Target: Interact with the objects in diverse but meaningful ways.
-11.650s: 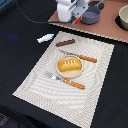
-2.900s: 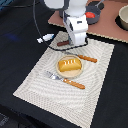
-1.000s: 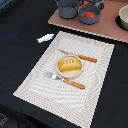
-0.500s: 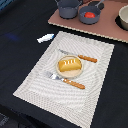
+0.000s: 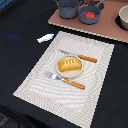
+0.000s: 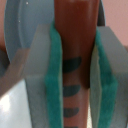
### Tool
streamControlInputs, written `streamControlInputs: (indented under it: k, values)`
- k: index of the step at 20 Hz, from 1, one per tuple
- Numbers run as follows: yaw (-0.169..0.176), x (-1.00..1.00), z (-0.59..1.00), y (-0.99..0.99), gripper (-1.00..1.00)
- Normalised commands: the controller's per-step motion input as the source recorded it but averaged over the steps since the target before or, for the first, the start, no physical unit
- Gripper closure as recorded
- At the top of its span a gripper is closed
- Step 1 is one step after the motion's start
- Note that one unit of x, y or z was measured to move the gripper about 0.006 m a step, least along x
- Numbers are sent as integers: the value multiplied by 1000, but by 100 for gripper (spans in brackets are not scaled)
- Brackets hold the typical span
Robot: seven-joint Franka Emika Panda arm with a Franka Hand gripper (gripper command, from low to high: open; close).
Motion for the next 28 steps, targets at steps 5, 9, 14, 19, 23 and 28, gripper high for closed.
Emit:
streamControlInputs:
  k: [5, 9, 14, 19, 23, 28]
  values:
    - [0, 291, 0, 519, 100]
    - [0, 309, 0, 521, 100]
    - [0, 377, 0, 429, 100]
    - [0, 327, 14, 293, -100]
    - [-3, 211, 139, 156, -100]
    - [-17, 164, 450, 74, -100]
